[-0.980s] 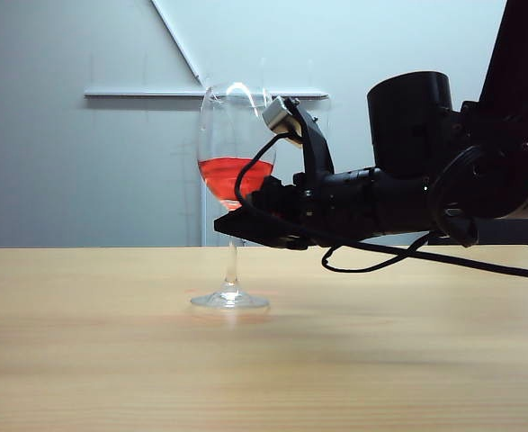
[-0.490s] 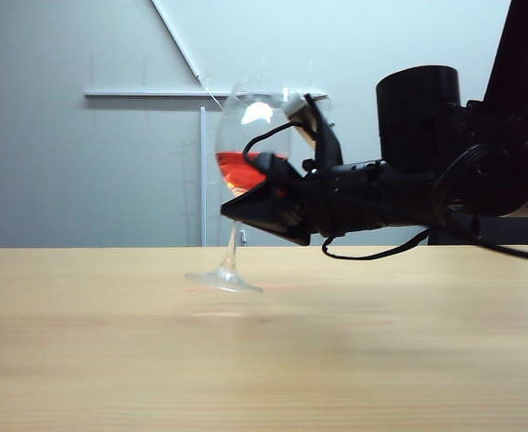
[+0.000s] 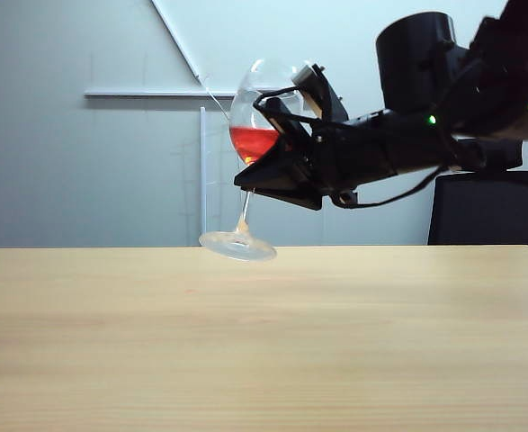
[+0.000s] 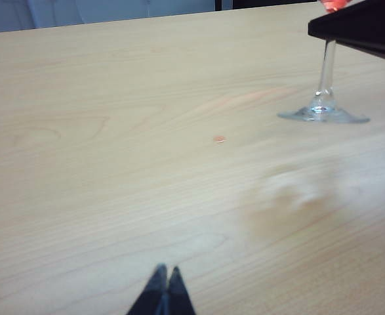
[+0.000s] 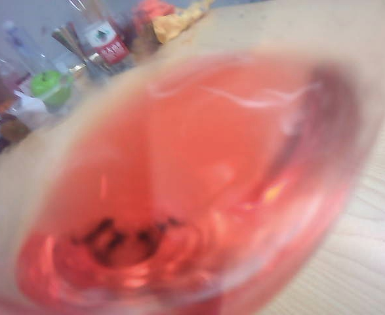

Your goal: Gently pick up the goblet, rotate it counterclockwise for two full turns (viewing from above), and then place it back on the table.

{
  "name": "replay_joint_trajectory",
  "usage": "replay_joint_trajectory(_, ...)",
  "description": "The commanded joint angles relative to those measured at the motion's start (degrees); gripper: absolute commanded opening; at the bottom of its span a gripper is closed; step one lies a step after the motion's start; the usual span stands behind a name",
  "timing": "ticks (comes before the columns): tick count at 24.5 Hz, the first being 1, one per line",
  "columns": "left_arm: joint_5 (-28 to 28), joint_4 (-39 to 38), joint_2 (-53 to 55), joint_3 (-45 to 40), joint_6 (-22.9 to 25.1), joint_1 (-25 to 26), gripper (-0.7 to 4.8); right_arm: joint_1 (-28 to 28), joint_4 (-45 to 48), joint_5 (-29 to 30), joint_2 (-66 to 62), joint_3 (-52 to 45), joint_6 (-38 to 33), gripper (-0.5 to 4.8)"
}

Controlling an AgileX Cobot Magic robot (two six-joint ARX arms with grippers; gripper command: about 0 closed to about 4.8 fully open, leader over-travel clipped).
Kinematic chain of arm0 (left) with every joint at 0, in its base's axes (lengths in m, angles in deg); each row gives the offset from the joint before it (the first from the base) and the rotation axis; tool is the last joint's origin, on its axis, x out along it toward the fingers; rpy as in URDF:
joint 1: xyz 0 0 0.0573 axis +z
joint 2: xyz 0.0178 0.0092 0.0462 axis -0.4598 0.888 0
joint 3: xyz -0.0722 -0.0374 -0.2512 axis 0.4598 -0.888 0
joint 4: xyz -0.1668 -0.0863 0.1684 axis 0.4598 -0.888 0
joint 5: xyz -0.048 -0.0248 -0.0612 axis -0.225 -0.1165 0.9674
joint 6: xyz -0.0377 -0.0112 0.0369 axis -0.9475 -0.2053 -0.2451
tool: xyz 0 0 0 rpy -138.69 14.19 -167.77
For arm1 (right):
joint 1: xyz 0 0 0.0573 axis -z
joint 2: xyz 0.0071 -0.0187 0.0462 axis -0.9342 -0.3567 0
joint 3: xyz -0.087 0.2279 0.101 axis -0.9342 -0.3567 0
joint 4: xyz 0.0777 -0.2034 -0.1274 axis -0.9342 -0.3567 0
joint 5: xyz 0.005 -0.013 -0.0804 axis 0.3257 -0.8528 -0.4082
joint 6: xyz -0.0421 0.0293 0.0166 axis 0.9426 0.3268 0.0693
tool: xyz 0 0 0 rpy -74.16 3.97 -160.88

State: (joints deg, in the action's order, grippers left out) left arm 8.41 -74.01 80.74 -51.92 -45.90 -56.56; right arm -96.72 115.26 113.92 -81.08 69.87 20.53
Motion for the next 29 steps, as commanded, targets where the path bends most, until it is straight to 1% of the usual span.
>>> replay_joint_trajectory(1, -0.13, 0.74, -0.81, 0.13, 0.33, -0.09, -0.05, -0.31, -10.08, -4.02, 3.50, 3.08, 9.55, -0.06)
replay_joint_trajectory(2, -0.15, 0.70, -1.22, 0.13, 0.35, -0.09, -0.05, -0.85, -12.57, -6.75, 4.46, 3.06, 12.81, -0.06)
replay_joint_trajectory(4, -0.11, 0.74, -1.60, 0.13, 0.33, -0.09, -0.05, -1.05, -15.65, -9.09, 5.81, 3.08, 16.83, -0.06)
replay_joint_trajectory(6, -0.15, 0.72, -1.79, 0.13, 0.35, -0.09, -0.05, -2.47, -19.47, -14.10, 7.17, 3.06, 21.18, -0.06)
replay_joint_trajectory(7, -0.15, 0.72, -1.79, 0.13, 0.35, -0.09, -0.05, -2.95, -20.70, -15.19, 7.72, 3.06, 22.69, -0.06)
replay_joint_trajectory(12, -0.13, 0.72, -1.79, 0.13, 0.35, -0.09, -0.05, -5.31, -23.23, -18.25, 9.29, 3.04, 25.86, -0.06)
replay_joint_trajectory(16, -0.13, 0.72, -1.81, 0.13, 0.35, -0.09, -0.05, -6.69, -21.84, -17.64, 9.51, 2.12, 27.21, -0.06)
replay_joint_trajectory(22, -0.13, 0.72, -1.81, 0.13, 0.35, -0.09, -0.05, -7.76, -13.16, -17.68, 11.54, -3.69, 27.02, -0.06)
replay_joint_trajectory(24, -0.11, 0.72, -1.84, 0.13, 0.35, -0.09, -0.05, -8.07, -2.78, -17.68, 12.96, -9.29, 26.99, -0.06)
replay_joint_trajectory(25, -0.15, 0.72, -1.97, 0.13, 0.35, -0.09, -0.05, -8.07, 4.28, -17.68, 13.29, -12.57, 26.73, -0.06)
replay_joint_trajectory(26, -0.13, 0.72, -2.05, 0.13, 0.35, -0.09, -0.05, -8.07, 9.51, -17.73, 13.29, -14.88, 25.31, -0.06)
replay_joint_trajectory(29, -0.15, 0.72, -2.05, 0.13, 0.35, -0.09, -0.05, -7.91, 17.35, -19.04, 13.27, -18.12, 21.77, -0.06)
